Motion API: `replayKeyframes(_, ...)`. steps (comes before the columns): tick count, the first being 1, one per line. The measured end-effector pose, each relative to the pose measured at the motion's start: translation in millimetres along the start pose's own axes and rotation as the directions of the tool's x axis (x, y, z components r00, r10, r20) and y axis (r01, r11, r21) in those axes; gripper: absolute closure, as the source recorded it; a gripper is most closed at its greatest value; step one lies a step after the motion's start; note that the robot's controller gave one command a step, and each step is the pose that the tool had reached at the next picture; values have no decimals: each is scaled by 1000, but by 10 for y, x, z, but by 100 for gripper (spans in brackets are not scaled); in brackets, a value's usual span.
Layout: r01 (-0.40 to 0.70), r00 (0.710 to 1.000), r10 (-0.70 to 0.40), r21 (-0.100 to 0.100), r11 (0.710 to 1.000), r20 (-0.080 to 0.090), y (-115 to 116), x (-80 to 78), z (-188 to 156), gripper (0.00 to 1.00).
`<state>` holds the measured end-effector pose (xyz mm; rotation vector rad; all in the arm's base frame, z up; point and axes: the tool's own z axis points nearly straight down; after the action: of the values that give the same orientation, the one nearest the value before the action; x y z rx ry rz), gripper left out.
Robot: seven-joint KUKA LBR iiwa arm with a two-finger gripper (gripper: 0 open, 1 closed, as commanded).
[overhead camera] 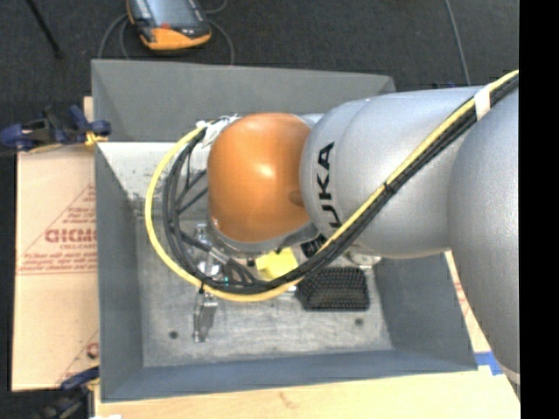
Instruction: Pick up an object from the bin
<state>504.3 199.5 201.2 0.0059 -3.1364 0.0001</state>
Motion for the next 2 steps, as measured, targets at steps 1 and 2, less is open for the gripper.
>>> replayKeyframes(1,-4,1000,4,-2,1000,8,-10,-21,-44,0)
replayKeyframes(2,-31,999,31,-3,1000,13,-465,-337,616,0)
